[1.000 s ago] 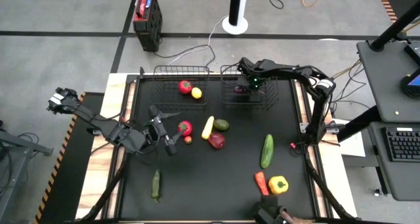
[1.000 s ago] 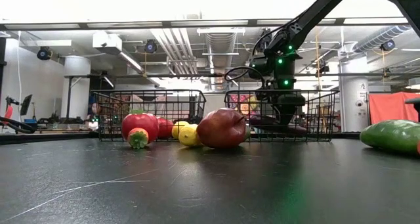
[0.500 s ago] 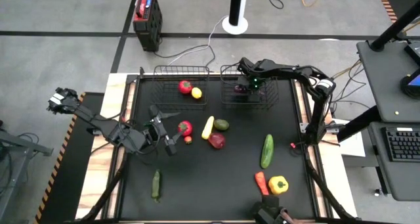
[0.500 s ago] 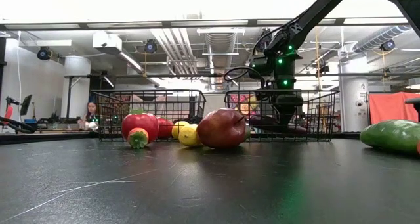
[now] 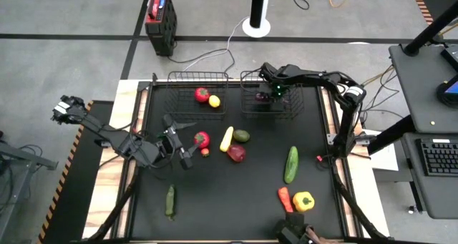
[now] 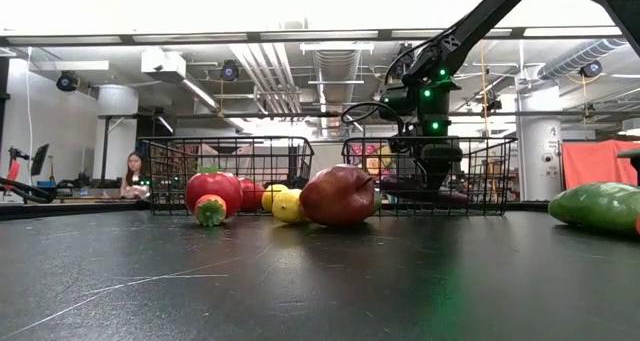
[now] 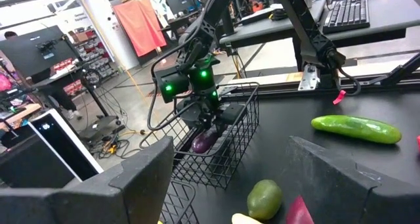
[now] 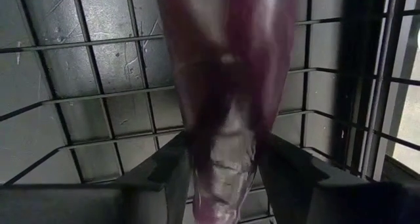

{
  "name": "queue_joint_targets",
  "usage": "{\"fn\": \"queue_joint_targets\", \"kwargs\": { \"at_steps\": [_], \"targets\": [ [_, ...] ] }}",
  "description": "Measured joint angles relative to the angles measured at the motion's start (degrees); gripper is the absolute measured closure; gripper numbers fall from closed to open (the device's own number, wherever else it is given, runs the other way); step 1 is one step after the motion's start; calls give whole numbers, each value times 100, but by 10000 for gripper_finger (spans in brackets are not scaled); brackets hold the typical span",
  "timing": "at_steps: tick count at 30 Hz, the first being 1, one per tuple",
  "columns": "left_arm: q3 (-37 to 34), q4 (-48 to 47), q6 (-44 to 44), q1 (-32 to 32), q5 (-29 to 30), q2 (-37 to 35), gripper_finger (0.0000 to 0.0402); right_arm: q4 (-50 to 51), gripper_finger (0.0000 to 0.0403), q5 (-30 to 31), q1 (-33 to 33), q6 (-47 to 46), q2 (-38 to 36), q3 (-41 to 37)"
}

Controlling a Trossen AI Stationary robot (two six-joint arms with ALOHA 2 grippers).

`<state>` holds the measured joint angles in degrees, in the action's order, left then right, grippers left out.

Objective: Sort produce into baskets
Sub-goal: Put the eggplant into the right wire basket, then put the apple into the left wire basket

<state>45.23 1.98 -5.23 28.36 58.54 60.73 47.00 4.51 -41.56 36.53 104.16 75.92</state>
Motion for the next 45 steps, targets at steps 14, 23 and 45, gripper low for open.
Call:
{"fn": "queue_joint_targets", "kwargs": {
  "at_steps": [14,23,45],
  "targets": [
    [0,3,0,-2,0,0,123,126,228,268,5,-74,-9,171],
    [0,4,3,-1,-2,0,123,1093,227,297,76,-598,-530,1158],
    [123,-200,-239,-153,-1446,753,123,-584,241,54,3341,-3278,-3768,-82]
  ]
}}
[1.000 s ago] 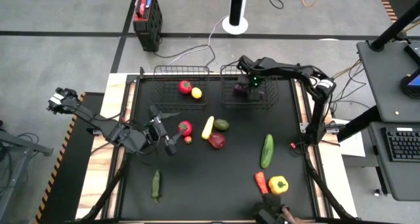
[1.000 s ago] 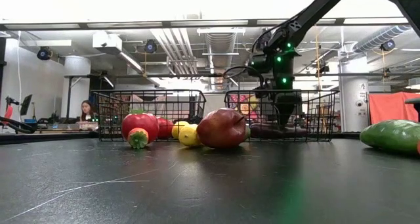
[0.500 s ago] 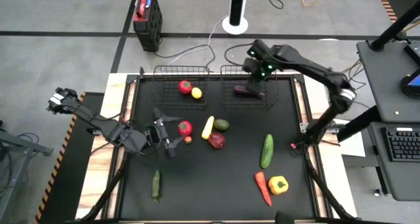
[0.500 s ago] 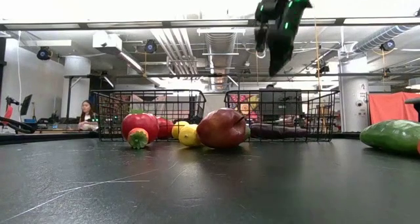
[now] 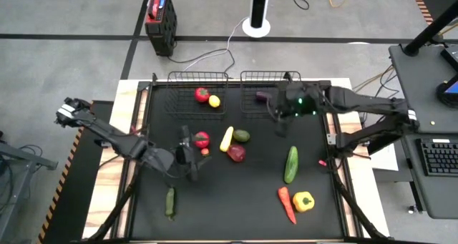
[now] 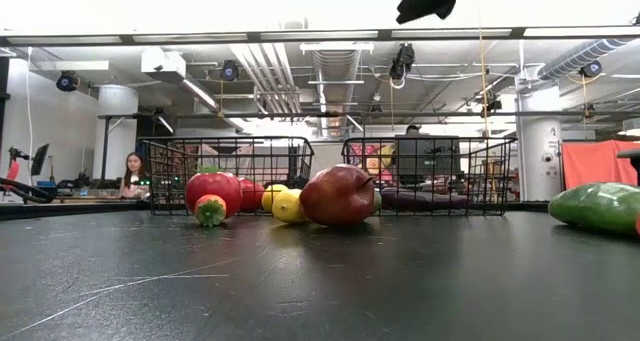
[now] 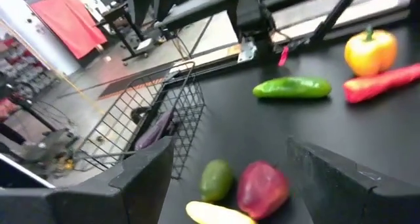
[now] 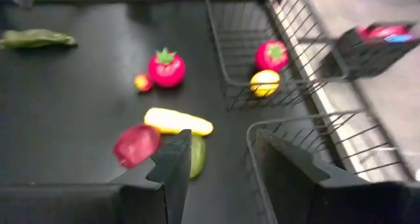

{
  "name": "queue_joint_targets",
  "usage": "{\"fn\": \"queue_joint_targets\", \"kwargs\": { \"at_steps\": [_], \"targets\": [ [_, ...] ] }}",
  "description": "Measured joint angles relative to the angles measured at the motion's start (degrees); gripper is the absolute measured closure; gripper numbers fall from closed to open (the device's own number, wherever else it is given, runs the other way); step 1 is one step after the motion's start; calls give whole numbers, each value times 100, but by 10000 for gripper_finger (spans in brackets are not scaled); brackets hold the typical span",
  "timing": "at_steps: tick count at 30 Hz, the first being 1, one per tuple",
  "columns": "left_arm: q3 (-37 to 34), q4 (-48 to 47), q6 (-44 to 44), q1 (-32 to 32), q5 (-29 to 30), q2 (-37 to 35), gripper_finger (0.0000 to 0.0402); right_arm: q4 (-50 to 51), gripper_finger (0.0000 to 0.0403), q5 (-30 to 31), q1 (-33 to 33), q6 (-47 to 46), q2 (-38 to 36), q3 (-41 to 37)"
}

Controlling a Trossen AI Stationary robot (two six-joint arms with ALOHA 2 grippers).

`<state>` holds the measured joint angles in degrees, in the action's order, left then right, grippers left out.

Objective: Sort produce into baskets
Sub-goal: Put the apple into the left wire basket

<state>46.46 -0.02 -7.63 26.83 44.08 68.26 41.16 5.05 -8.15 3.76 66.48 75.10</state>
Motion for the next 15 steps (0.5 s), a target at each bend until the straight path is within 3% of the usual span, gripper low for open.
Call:
{"fn": "queue_joint_targets", "kwargs": {
  "at_steps": [4,15],
  "targets": [
    [213,-24,-507,-263,-621,308,123,-376,241,672,501,-31,50,-127],
    [555,-318,-1528,-1542,-2819,1261,123,-689,241,703,818,-273,312,-136]
  ]
}}
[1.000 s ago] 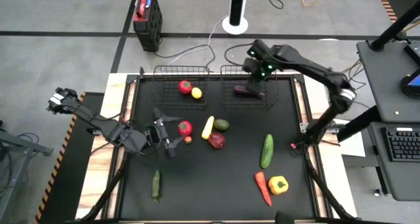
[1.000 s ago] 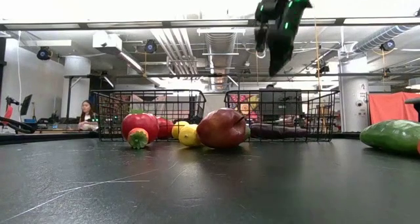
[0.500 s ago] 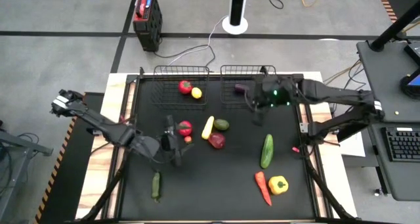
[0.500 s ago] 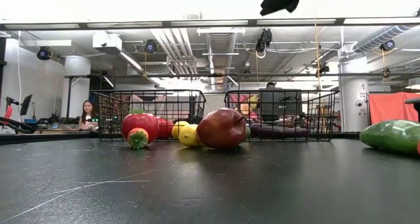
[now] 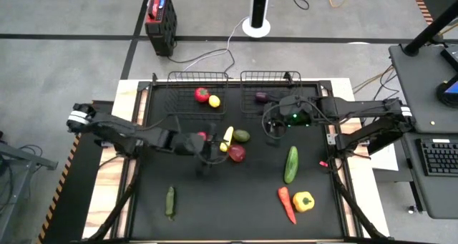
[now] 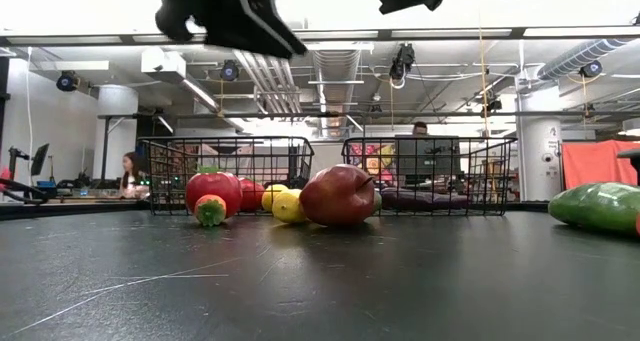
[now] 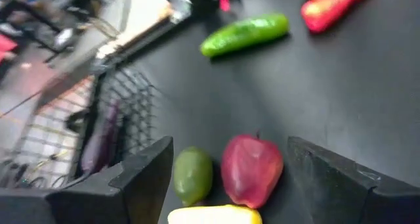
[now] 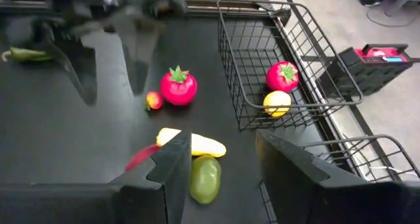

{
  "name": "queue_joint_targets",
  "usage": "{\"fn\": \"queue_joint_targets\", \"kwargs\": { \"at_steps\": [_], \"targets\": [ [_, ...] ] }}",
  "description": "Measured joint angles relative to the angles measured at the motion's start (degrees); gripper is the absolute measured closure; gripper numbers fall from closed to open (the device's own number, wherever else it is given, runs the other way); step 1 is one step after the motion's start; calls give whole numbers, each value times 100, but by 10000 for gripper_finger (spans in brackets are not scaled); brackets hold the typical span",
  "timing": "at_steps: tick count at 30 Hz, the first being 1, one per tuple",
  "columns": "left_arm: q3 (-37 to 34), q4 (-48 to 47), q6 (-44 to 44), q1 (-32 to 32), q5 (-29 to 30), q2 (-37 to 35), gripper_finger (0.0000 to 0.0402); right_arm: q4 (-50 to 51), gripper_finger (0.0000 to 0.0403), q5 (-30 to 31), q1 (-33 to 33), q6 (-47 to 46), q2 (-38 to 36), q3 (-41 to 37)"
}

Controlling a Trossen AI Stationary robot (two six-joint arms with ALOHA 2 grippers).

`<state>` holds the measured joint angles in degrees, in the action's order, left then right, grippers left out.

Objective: Sort produce into baskets
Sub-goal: Put the apple into the left wire basket

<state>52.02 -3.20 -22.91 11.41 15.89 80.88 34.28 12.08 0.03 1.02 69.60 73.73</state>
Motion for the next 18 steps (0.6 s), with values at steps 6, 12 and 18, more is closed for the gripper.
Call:
{"fn": "queue_joint_targets", "kwargs": {
  "at_steps": [6,12,18],
  "targets": [
    [250,-28,-466,-352,-408,668,123,7,241,2,-2,-1,2,-2],
    [547,-96,-589,-399,-657,1215,123,19,241,2,-2,-95,2,-2],
    [807,-395,-757,-406,-649,1496,123,25,241,2,-2,-99,2,-2]
  ]
}}
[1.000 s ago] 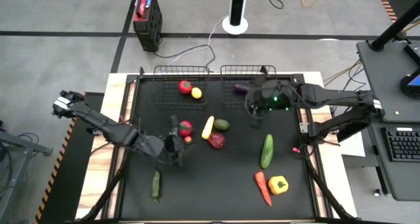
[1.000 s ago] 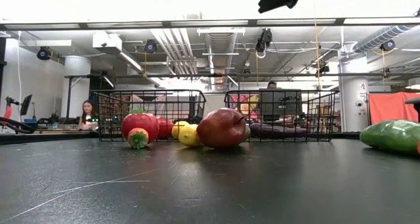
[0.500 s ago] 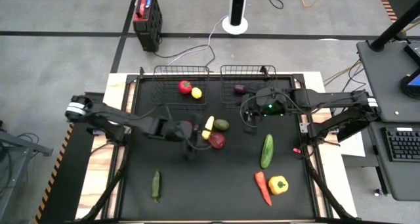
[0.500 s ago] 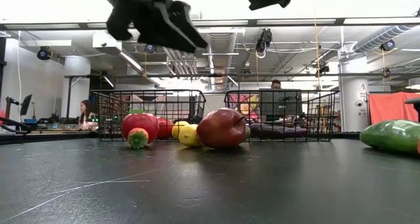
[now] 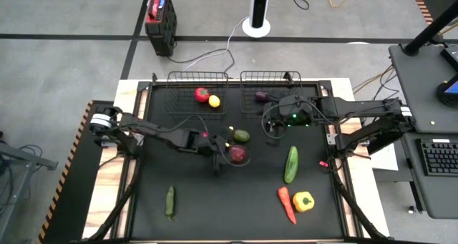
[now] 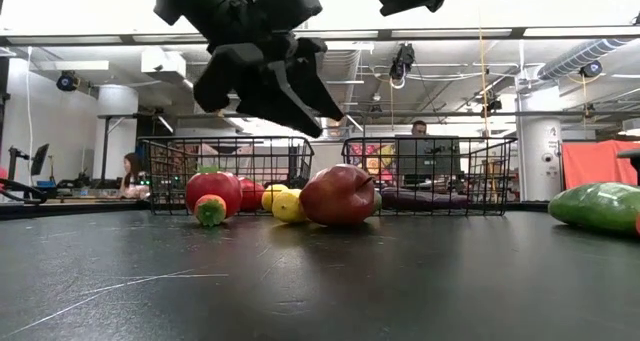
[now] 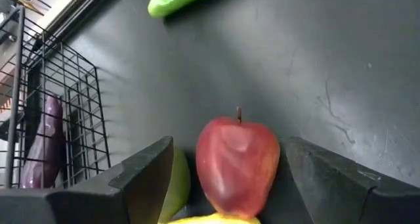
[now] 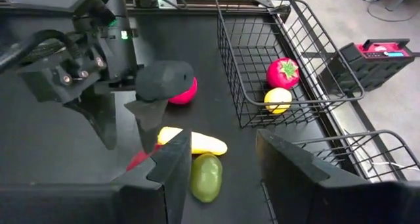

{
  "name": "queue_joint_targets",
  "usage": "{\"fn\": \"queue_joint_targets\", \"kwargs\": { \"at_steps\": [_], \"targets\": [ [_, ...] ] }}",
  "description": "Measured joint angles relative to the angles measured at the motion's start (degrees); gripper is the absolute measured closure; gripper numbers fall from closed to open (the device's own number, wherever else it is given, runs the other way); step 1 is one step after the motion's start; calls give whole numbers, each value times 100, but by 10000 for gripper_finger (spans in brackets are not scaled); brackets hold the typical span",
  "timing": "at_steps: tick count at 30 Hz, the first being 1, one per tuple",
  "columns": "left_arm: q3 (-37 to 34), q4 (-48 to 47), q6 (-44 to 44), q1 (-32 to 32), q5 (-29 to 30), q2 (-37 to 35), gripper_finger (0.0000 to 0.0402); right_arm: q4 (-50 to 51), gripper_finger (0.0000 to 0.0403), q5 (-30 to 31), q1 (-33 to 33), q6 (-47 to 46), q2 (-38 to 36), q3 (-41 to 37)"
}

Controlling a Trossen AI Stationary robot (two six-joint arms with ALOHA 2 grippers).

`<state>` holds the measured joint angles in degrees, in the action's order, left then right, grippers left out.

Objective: Sort produce into baskets
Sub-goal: Put the apple into the left wire basket

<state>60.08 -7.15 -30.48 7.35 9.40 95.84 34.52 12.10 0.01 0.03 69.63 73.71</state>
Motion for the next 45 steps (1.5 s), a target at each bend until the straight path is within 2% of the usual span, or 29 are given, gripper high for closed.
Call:
{"fn": "queue_joint_targets", "kwargs": {
  "at_steps": [7,15,19,26,34,45],
  "targets": [
    [30,-20,-61,2,5,43,115,-7,241,-1,2,12,0,-51],
    [28,17,-259,-121,2,66,57,74,241,-2,11,102,-56,-167],
    [28,77,-145,-205,10,310,44,90,241,33,10,11,-307,-103],
    [154,217,-138,-201,5,1025,43,-463,241,39,65,61,-753,-330],
    [194,296,-25,-237,8,1280,45,-894,241,42,61,52,-833,-829],
    [183,272,175,-227,8,1306,106,-1125,241,44,61,-82,-835,-1209]
  ]
}}
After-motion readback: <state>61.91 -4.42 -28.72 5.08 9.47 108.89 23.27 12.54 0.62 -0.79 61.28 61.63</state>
